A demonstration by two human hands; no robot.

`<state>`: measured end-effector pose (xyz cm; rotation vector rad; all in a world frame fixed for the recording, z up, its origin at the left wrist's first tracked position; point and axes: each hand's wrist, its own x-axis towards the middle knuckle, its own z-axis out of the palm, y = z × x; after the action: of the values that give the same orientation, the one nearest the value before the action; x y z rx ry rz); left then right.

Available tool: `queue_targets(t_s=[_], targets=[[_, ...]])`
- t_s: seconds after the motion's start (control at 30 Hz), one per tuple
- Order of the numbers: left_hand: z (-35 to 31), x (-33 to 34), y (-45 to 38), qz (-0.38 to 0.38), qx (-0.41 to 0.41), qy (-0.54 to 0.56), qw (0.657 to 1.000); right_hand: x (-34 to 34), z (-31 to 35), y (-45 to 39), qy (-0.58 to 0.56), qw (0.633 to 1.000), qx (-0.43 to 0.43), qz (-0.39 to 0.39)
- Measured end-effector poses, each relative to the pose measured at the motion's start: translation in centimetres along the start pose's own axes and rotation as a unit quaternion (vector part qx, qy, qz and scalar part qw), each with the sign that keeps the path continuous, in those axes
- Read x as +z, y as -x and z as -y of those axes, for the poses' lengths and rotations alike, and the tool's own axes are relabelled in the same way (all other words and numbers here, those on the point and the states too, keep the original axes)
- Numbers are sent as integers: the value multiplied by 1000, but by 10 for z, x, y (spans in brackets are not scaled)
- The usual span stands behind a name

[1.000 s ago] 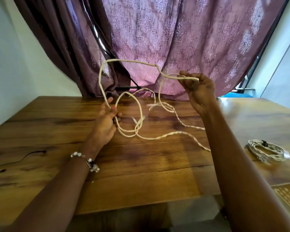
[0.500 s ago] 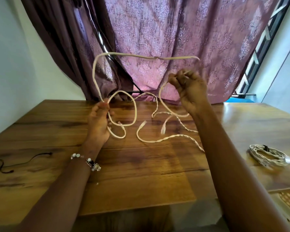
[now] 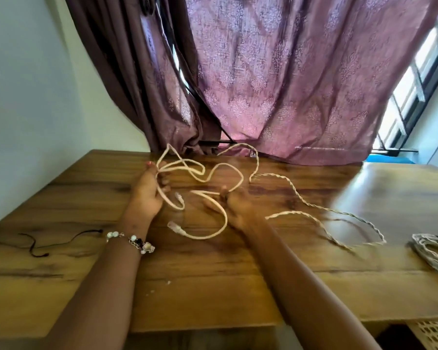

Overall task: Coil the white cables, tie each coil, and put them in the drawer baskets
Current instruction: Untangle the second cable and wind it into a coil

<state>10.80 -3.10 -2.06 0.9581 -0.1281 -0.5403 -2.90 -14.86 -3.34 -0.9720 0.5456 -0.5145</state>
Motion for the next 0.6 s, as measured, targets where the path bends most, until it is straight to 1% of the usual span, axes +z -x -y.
queue_targets(t_s=[0.03,0.07,0.13,0.17,0.2,0.27,0.3,0.37,0.43,0.47,0.5,0.53,0.57,0.6], targets=[[0,0,-1,7,-1,-25,1000,-6,-1,-6,27,999,-31,-28],[0,1,0,20,-3,-41,999,-13,2,-12,60,993,-75,-73],[-1,3,3,50,-17,-48,997,-43,0,-52,171,964,-148,-142],[-1,5,5,64,-23,-52,996,-55,1,-62,226,944,-162,-177],[-1,6,7,75,-25,-62,995,-63,6,-63,244,933,-167,-204],[-1,8,9,95,-13,-87,992,-56,21,-36,273,917,-165,-240],[-1,9,9,100,-2,-104,990,-55,27,-28,312,899,-164,-259],[0,12,12,98,26,-154,983,-58,34,-25,405,845,-172,-303],[0,16,16,98,51,-196,974,-53,41,-18,471,787,-219,-332],[1,17,18,98,63,-209,971,-49,44,-16,502,748,-259,-348],[1,18,18,96,76,-223,967,-43,49,-13,521,705,-312,-368],[2,18,19,94,93,-240,962,-41,54,-11,517,661,-384,-384],[4,18,19,91,111,-254,957,-36,58,-7,495,632,-468,-369],[5,18,19,89,125,-260,953,-31,62,-4,458,639,-540,-301]])
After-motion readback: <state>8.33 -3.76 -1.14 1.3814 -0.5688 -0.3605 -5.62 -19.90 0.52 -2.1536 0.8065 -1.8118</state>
